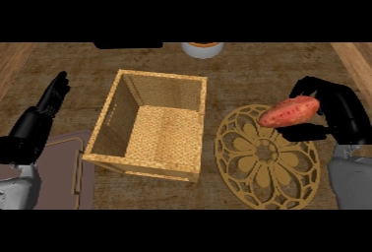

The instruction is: Pick the sweet potato from the placemat and place it in the basket

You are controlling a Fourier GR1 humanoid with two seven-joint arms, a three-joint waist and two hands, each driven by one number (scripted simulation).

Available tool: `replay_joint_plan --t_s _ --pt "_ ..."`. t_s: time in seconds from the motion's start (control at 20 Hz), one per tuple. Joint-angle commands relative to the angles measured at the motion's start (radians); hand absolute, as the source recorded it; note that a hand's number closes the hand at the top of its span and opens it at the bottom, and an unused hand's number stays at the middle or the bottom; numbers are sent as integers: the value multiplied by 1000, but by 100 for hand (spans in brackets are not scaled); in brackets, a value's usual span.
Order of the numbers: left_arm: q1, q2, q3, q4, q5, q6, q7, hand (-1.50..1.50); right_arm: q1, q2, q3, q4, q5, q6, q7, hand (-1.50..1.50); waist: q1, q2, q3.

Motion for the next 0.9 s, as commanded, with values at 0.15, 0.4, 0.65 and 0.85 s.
replay_joint_plan --t_s 0.15,0.4,0.65,0.85 --pt "-11 -3 3 70 -14 3 -62 0 -221 44 -18 -325 -185 201 253 150 7 3 -3" --pt "-31 -33 -33 21 -56 41 0 0 -358 106 32 -436 -290 321 493 150 16 5 -1" --pt "-88 3 4 41 -6 -10 18 0 -582 195 133 -357 -277 356 760 150 25 8 -1" --pt "-48 -23 -22 25 -19 -6 -7 0 -790 198 105 -189 -331 340 838 150 33 10 0"
